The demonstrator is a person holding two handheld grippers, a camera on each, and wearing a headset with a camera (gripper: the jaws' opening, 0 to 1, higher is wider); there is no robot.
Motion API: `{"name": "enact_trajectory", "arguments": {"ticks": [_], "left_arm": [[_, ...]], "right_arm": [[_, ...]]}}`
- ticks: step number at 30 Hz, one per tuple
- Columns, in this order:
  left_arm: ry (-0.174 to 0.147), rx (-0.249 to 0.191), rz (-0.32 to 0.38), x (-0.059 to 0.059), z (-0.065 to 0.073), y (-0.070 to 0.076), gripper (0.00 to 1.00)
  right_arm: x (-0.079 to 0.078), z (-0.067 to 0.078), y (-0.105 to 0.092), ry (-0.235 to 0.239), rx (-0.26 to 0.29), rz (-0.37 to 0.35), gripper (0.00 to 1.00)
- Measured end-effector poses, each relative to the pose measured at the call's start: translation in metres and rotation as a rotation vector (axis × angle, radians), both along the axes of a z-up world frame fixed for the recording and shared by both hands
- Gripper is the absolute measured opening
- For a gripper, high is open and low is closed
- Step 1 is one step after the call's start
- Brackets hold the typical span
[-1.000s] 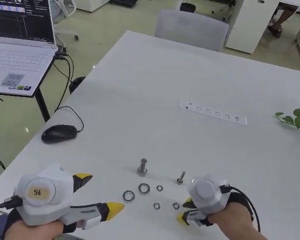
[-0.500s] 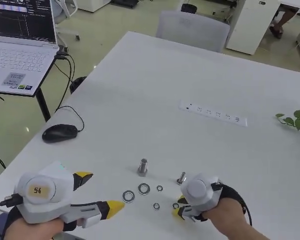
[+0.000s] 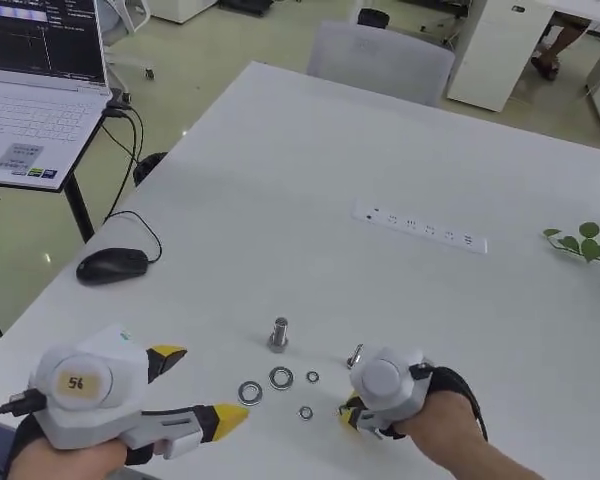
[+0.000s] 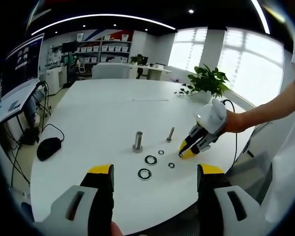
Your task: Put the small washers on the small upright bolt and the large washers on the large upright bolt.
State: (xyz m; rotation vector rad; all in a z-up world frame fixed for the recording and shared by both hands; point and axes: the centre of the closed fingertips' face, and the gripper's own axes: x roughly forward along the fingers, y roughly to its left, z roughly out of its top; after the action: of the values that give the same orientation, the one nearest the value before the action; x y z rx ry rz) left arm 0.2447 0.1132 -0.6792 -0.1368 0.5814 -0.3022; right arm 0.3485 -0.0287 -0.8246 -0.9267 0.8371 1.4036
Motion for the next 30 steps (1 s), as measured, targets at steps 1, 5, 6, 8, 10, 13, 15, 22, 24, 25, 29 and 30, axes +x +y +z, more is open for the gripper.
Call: {"name": "enact_trajectory", "arguments": {"ticks": [1,5,6,8,10,13,15,22,24,25,29,30], "left_arm": [[0.000,0.001,0.000,0.000,0.000,0.000,0.68],[0.001,0.003,0.004,-0.001,0.001,0.002,0.68],[0.001,0.003,0.005,-0.002,0.001,0.003,0.68],[0.001,0.004,0.007,-0.002,0.001,0.004,0.68],[0.001,0.005,0.009,-0.002,0.001,0.006,0.68],[0.002,0.008,0.010,-0.002,0.001,0.008,0.68],[0.000,0.008,0.009,-0.001,0.002,0.008,0.68],[-0.002,0.006,0.005,0.000,0.002,0.007,0.68],[0.000,0.006,0.003,0.000,0.001,0.006,0.68],[0.001,0.006,0.002,0.000,0.001,0.006,0.68],[0.001,0.004,0.003,0.000,0.000,0.006,0.68],[0.000,0.002,0.005,0.000,0.000,0.006,0.68]], "right_arm": [[0.000,0.000,0.000,0.002,0.002,-0.012,0.14],[0.000,0.000,0.000,0.012,0.015,-0.053,0.14],[0.000,0.000,0.000,0.018,0.020,-0.062,0.14],[0.000,0.000,-0.001,0.022,0.027,-0.071,0.13],[-0.001,0.000,-0.002,0.028,0.027,-0.079,0.13],[-0.001,0.003,-0.006,0.027,0.029,-0.089,0.13],[-0.001,0.005,-0.007,0.035,0.037,-0.103,0.13],[0.008,0.018,-0.013,0.022,0.059,-0.137,0.13],[0.013,0.024,-0.013,0.016,0.070,-0.150,0.13],[0.016,0.027,-0.013,0.012,0.076,-0.157,0.13],[0.029,0.042,-0.012,-0.004,0.105,-0.184,0.13],[0.032,0.047,-0.011,-0.012,0.111,-0.187,0.13]]}}
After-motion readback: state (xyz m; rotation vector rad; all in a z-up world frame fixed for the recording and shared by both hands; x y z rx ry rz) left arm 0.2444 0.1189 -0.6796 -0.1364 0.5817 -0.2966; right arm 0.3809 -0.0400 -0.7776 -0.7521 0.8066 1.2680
